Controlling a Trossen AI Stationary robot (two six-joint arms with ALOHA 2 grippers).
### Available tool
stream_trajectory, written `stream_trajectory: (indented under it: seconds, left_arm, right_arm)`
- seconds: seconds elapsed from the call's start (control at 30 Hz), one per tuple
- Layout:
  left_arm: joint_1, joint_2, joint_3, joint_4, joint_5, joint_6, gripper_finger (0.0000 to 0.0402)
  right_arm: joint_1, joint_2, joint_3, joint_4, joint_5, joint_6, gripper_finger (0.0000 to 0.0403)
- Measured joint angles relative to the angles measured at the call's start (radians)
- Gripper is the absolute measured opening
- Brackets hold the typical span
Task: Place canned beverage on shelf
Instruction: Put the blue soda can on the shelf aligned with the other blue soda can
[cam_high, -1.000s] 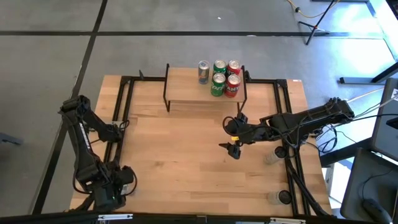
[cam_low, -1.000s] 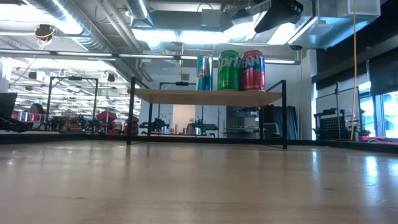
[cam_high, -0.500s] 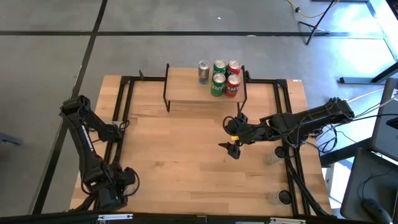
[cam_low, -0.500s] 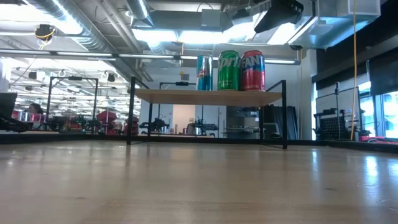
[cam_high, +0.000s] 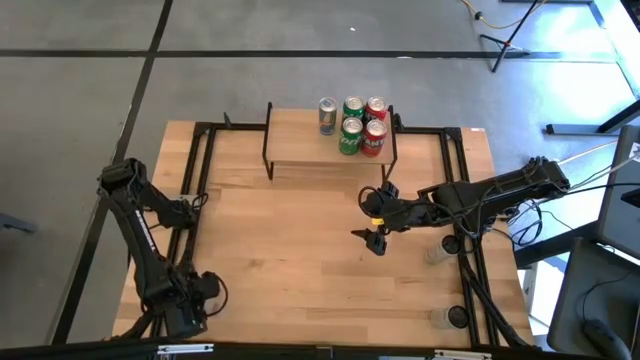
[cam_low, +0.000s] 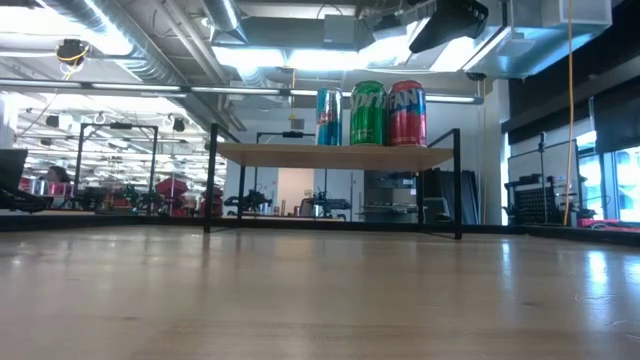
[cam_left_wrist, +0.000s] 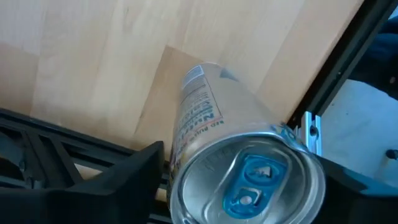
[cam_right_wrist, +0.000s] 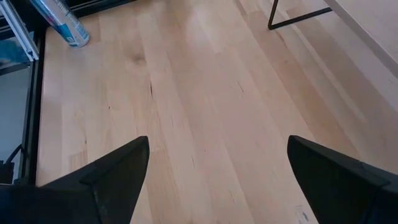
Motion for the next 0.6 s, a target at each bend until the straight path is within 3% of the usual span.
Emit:
stream_trajectory:
  seconds: [0.17, 0.37, 0.6]
  left_arm:
    - [0.031, -0.008, 0.000, -0.002, -0.002, -0.004, 0.0206]
    - [0.094, -0.034, 0.079, -0.060, -0.053, 0.057, 0.0203]
    - [0.244, -0.036, 0.302, -0.244, -0.140, 0.245, 0.0203]
  right_arm:
    - [0.000, 0.000, 0.000, 0.000, 0.000, -0.006, 0.0367]
    - [0.000, 0.000, 0.000, 0.009, 0.005, -0.022, 0.0367]
    - [0.000, 0.000, -0.001, 0.043, -0.025, -0.028, 0.0367]
